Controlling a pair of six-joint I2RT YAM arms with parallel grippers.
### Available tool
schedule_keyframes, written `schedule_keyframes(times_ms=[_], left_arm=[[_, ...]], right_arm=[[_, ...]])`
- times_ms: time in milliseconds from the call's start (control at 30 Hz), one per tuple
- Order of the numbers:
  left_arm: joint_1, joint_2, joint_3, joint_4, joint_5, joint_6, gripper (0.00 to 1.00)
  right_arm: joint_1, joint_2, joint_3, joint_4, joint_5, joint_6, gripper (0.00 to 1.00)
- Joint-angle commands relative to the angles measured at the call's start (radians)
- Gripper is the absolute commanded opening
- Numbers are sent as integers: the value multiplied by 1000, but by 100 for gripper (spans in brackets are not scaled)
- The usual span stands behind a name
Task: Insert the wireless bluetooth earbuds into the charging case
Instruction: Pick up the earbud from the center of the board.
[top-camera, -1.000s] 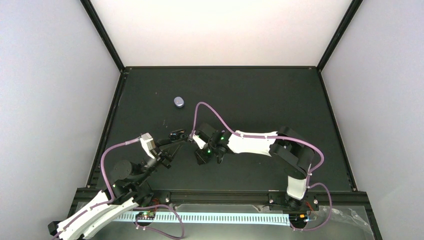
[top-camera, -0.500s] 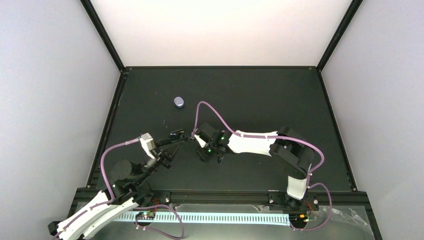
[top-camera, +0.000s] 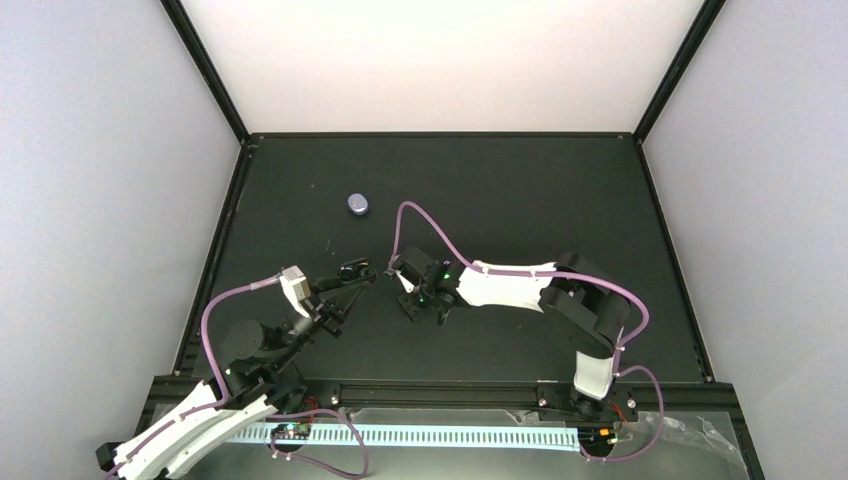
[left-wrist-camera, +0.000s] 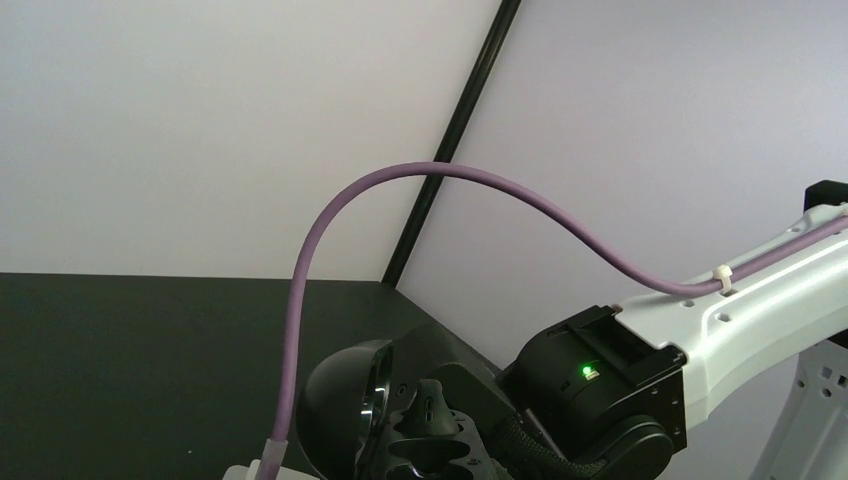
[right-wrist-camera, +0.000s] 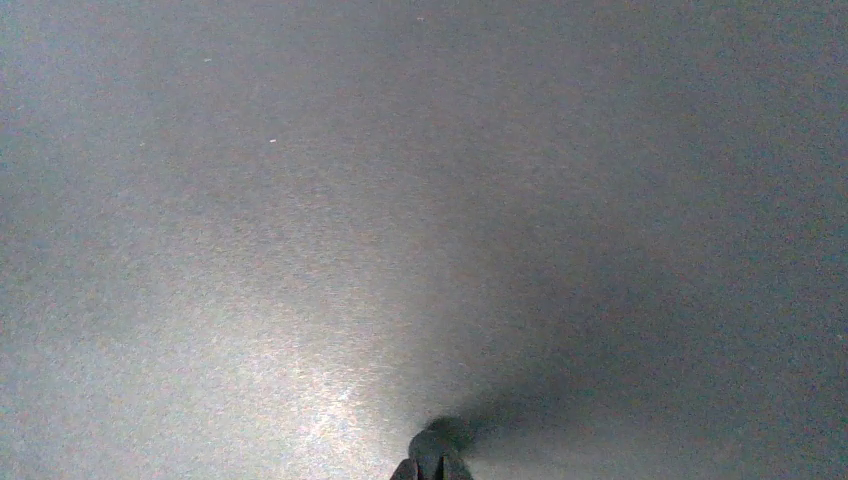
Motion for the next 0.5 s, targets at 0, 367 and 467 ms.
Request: schedule_keyframes(times_ms=[0, 367, 467], left_arm=[[-4, 2, 2, 5, -7, 6, 2], [-4, 13, 8, 28, 44, 33, 2], [-4, 46, 6, 80, 134, 63, 2]], right_arm=[[-6, -21, -23, -29, 48, 0, 1], [-17, -392, -102, -107, 116, -10, 1], [-16, -574, -119, -206, 166, -63, 1]])
